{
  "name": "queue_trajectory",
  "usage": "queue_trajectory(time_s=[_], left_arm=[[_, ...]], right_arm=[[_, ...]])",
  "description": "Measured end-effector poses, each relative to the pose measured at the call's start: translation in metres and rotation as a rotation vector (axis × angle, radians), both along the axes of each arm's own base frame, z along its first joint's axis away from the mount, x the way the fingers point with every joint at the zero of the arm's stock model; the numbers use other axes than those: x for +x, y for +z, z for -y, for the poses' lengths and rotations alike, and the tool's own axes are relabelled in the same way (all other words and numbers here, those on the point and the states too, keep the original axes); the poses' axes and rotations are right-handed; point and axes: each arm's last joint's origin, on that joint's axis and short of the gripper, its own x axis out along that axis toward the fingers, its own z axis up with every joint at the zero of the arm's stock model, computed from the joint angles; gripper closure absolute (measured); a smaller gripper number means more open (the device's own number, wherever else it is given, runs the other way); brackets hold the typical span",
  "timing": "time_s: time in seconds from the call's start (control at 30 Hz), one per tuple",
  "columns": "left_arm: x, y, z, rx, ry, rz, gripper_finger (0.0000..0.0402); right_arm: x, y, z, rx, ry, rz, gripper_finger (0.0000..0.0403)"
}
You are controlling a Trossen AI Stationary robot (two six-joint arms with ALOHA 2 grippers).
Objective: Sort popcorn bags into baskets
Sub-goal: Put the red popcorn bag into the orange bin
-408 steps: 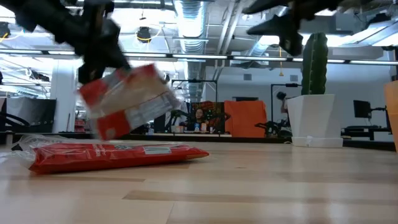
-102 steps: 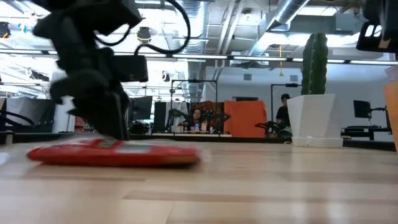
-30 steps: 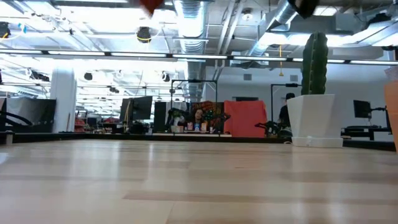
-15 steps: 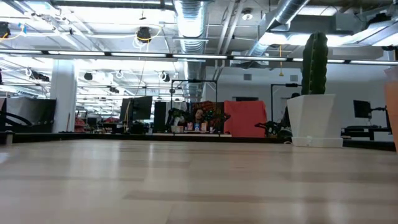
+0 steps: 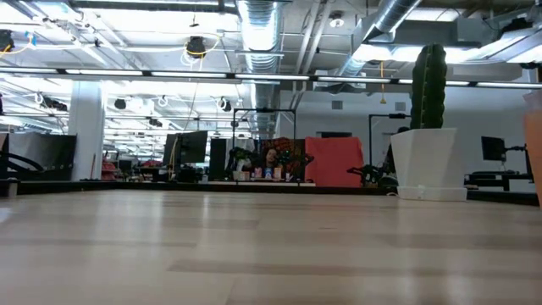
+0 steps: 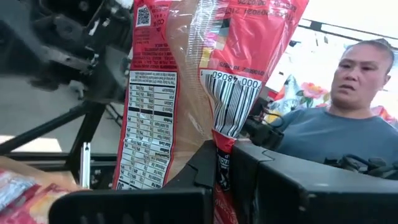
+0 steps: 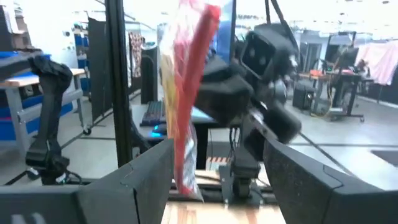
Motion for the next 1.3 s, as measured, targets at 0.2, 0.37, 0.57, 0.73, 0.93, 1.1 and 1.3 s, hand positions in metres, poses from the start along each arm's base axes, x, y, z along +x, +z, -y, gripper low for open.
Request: queue_trajectory(time_s=[0.2,0.37,0.57,0.73,0.93,1.1,1.3], left_arm=[[0.012,-0.010,0.001,-0.001,0.012,-0.045,0.0396],[0.024,-0.019,0.001,-0.006,-0.003,-0.049,0.0396],[0.035,-0.025,-0.007,-0.038,0.010,-0.066,0.0395],[0.042,-0.032,-0.011,-0.042,0.015,-0.100,0.0395],[0.048,-0.037,-0.018,-0.059,0.076,-0.118,0.0390],[0.049,-0.039,-0.022,-0.049,0.113,-0.131,0.0351],[0.049,-0.039,-0.034,-0.042,0.094,-0.141,0.0278]], right_arm=[[0.002,0.015,0.005,0.000,0.057,0.034,0.0132],[0.002,0.014,0.005,0.002,0.084,0.025,0.0132],[0.003,0.013,0.006,-0.003,0.086,0.009,0.0135],[0.004,0.012,0.010,-0.005,0.068,0.002,0.0183],[0.005,0.009,0.013,-0.020,0.062,-0.035,0.0348],[0.006,0.008,0.014,-0.032,0.068,-0.039,0.0372],[-0.012,0.017,0.023,-0.029,0.034,-0.086,0.0378]])
